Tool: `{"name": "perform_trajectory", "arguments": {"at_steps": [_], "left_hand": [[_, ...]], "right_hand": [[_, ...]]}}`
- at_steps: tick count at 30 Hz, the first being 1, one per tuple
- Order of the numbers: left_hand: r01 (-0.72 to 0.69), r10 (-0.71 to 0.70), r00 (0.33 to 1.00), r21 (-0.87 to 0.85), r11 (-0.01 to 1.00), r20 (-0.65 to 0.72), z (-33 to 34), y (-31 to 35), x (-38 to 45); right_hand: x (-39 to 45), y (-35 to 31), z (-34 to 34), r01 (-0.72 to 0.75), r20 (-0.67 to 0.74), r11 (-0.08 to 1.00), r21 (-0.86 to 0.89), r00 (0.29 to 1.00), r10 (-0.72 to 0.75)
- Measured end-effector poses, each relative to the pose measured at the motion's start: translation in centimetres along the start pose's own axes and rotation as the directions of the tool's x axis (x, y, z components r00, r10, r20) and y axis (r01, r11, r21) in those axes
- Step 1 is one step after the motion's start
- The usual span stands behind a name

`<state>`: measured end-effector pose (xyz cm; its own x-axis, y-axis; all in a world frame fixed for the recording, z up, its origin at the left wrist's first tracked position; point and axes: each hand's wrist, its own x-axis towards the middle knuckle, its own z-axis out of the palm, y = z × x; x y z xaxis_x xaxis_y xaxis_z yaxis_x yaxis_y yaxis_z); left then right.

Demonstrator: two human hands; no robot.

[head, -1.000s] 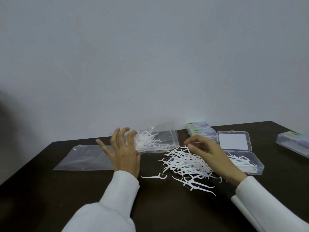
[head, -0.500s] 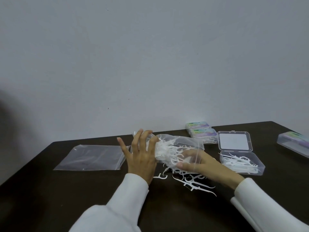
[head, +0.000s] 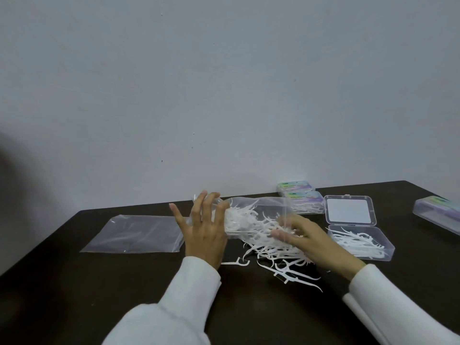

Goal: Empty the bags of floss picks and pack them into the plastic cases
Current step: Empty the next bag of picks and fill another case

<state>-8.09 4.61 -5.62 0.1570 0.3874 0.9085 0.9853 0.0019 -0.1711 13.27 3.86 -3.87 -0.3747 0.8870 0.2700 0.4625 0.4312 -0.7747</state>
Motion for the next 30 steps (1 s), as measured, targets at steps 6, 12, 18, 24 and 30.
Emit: {"name": "perform_trajectory", "arguments": {"at_steps": [6,12,18,24,30], "left_hand": [[0.139,-0.139,0.99,0.0,0.99,0.029,-0.1,-1.2,0.2],[0.17,-0.165,0.985,-0.098,0.981,0.058,0.3,-1.5,0.0],[0.095,-0.073,0.995,-0.365,0.926,0.074,0.6,-0.9,-0.1],[0.056,-0.038,0.998,-0.484,0.873,0.048,0.7,-0.4,0.1],[-0.035,0.037,0.999,-0.541,0.841,-0.006,0.6,0.7,0.0]], "right_hand": [[0.3,1.0,-0.9,-0.025,-0.202,0.98,-0.199,0.979,-0.016],[-0.3,0.6,-0.7,-0.038,-0.208,0.937,-0.349,0.977,-0.038],[-0.9,-2.0,-0.8,0.126,-0.317,0.991,-0.053,0.939,-0.137],[-0.7,-2.2,-0.4,0.2,-0.229,0.976,-0.088,0.949,-0.215],[-0.9,-2.2,0.3,0.166,-0.082,0.975,-0.148,0.98,-0.179]]}}
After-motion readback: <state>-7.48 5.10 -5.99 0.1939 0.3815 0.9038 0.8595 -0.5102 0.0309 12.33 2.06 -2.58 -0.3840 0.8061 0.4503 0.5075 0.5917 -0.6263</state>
